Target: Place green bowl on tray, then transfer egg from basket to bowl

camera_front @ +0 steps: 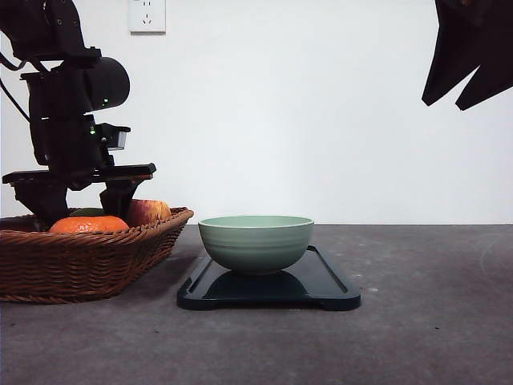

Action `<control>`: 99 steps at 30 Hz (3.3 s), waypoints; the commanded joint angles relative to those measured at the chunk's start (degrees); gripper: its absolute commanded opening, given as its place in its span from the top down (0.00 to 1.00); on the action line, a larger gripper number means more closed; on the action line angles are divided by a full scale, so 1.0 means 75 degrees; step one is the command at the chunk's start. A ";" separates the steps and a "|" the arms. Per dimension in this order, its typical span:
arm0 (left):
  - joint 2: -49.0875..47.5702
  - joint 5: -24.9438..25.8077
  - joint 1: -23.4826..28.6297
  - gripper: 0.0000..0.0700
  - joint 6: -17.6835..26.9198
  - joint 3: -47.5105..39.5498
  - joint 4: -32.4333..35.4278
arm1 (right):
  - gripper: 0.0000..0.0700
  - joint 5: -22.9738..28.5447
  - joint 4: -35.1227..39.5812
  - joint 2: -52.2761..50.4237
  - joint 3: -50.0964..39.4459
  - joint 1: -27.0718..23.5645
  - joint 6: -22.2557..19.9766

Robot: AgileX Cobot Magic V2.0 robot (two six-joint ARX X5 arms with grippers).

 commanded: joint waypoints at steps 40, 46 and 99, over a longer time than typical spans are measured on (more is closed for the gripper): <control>0.0399 0.0369 -0.0047 0.68 0.0047 0.0172 0.0079 | 0.60 0.0032 0.0099 0.0058 0.0044 0.0041 0.0079; 0.0398 0.0370 -0.0047 0.68 0.0050 0.0172 0.0075 | 0.60 0.0032 0.0094 0.0058 0.0044 0.0041 0.0079; -0.0044 0.0780 -0.2848 0.68 -0.0064 0.0172 0.3270 | 0.60 0.0029 0.0002 0.0058 0.0044 0.0041 0.0076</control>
